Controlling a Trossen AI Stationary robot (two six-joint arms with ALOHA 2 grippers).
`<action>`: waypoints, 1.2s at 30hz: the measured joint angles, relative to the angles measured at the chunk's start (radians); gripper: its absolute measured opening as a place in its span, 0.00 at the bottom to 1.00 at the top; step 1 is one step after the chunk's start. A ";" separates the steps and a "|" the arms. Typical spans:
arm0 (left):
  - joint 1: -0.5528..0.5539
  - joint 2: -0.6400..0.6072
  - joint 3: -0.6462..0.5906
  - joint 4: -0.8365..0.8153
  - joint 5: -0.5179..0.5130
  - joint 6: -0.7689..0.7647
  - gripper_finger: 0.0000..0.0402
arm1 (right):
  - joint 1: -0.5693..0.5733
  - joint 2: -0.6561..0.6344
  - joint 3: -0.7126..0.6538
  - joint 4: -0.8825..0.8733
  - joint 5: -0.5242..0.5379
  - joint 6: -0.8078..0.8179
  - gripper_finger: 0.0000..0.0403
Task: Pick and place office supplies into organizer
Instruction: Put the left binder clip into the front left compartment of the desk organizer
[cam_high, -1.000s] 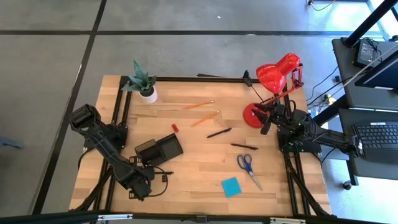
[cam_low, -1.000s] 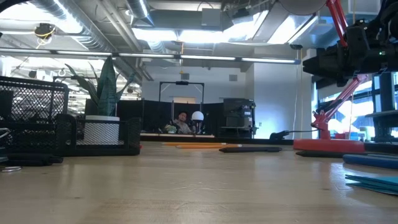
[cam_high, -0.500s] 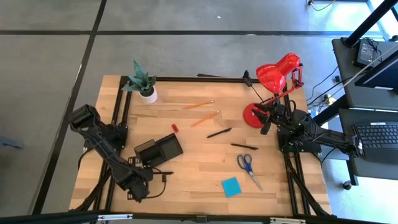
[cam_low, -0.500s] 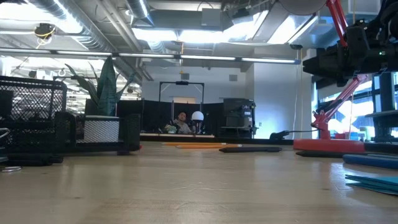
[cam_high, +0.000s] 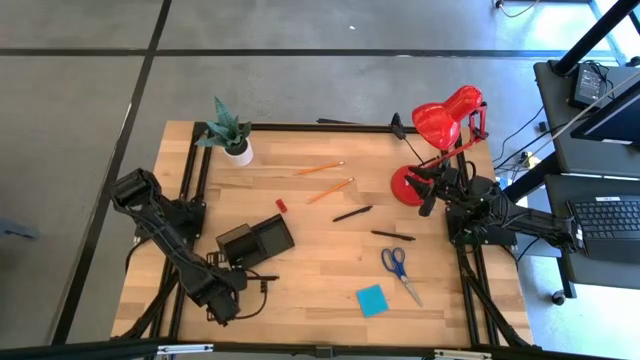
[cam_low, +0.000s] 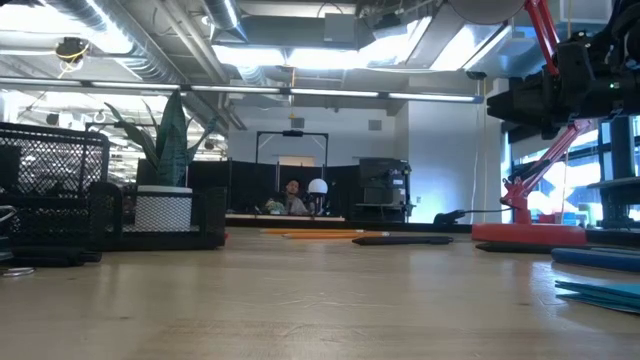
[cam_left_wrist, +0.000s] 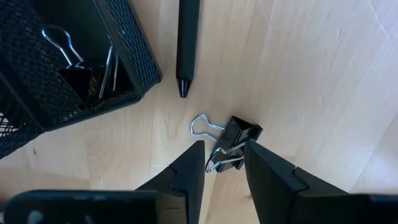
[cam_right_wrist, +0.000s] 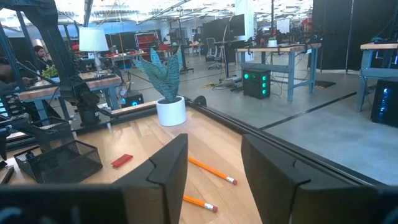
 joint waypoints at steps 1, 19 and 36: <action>0.000 0.000 0.000 0.000 0.000 -0.001 0.26 | 0.000 0.000 0.000 0.000 0.000 0.000 0.38; 0.000 0.000 0.001 -0.003 0.003 -0.002 0.19 | 0.000 0.000 0.000 0.000 0.000 -0.003 0.38; 0.003 0.005 0.036 0.006 -0.036 -0.064 0.21 | 0.000 0.000 0.000 0.000 0.000 0.001 0.38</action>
